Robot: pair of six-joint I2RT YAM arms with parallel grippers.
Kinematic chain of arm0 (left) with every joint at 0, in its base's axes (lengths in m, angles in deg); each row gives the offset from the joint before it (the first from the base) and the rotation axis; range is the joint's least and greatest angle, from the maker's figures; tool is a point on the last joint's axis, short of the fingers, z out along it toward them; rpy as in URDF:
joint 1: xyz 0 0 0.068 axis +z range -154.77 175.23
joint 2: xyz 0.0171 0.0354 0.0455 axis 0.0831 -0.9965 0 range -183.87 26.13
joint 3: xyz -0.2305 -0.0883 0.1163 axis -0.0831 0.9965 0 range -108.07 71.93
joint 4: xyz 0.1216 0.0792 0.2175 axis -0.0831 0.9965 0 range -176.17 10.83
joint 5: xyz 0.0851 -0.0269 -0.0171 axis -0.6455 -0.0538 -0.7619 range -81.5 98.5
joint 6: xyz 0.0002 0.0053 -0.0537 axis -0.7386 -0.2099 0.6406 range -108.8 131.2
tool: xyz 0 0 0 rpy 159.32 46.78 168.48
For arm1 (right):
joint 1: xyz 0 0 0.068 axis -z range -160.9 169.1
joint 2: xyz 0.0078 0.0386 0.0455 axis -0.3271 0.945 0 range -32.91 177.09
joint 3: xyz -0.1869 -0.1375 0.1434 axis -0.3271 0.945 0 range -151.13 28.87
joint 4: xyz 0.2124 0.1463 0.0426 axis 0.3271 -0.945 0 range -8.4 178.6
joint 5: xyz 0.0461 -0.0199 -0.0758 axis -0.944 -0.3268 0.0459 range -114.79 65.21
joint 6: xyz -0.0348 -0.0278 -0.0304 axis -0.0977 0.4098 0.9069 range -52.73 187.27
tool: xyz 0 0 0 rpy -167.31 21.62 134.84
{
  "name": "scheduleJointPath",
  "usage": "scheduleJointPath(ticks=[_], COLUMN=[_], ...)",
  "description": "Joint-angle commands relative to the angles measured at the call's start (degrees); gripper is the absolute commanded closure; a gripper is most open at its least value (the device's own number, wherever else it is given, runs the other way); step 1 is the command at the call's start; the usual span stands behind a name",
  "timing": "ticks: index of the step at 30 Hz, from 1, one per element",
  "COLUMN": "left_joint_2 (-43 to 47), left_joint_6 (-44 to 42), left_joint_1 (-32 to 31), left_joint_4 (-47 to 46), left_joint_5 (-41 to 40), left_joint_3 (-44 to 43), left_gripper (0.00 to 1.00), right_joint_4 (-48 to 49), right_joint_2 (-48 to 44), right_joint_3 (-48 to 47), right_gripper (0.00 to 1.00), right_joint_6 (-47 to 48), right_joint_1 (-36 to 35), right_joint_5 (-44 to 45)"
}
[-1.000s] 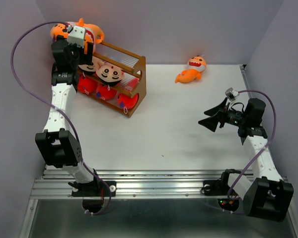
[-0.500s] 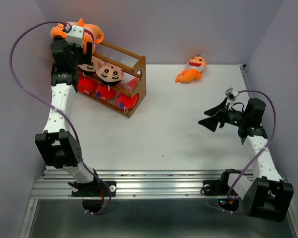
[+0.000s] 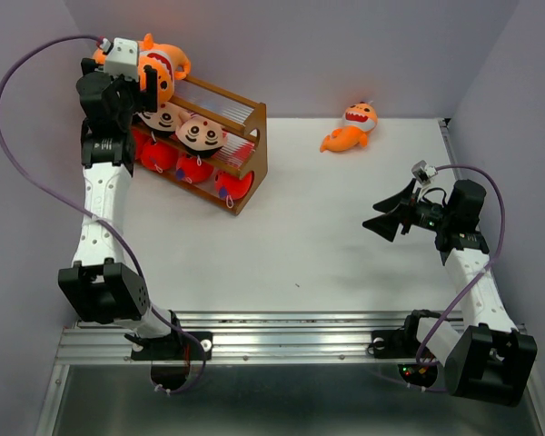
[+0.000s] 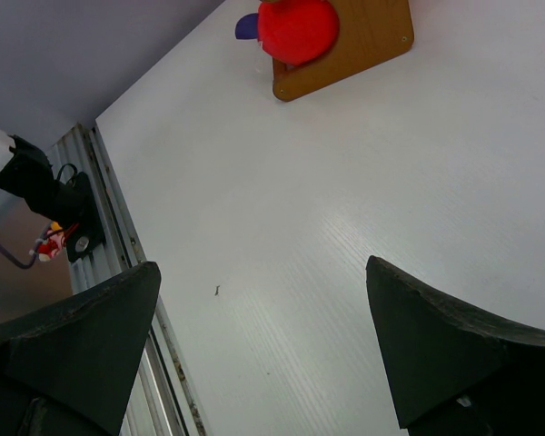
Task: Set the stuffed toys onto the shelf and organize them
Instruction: Adjust the position of the stuffed toy
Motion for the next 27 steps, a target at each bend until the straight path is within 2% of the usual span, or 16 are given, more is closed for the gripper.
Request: scheduleJointPath(ticks=[1, 8, 15, 18, 22, 27], left_joint_2=[5.6, 13.4, 21.3, 26.6, 34.9, 46.3], left_joint_6=[2.6, 12.4, 23.8, 26.9, 27.8, 25.8], left_joint_1=[0.4, 0.4, 0.5, 0.4, 0.4, 0.5], left_joint_4=[-3.7, -4.1, -1.3, -0.8, -0.2, 3.6], left_joint_5=[-0.3, 0.9, 11.5, 17.0, 21.4, 19.2], left_joint_3=[-1.1, -1.6, 0.5, 5.6, 17.7, 27.9], left_gripper=[0.02, 0.01, 0.01, 0.01, 0.01, 0.01], right_joint_4=[2.0, 2.0, 1.4, 1.0, -0.9, -5.4], right_joint_2=[-0.4, -0.7, -2.1, -2.6, -1.4, 2.3], right_joint_3=[0.2, 0.2, 0.0, 0.0, -1.0, -3.3], right_gripper=[0.00, 0.00, 0.00, 0.00, 0.00, 0.00], right_joint_6=[1.0, 2.4, 3.7, 4.5, 6.3, 9.6], right_joint_1=[0.4, 0.4, 0.4, 0.4, 1.0, 1.0], right_joint_5=[-0.3, -0.1, 1.9, 3.1, 6.6, 11.3])
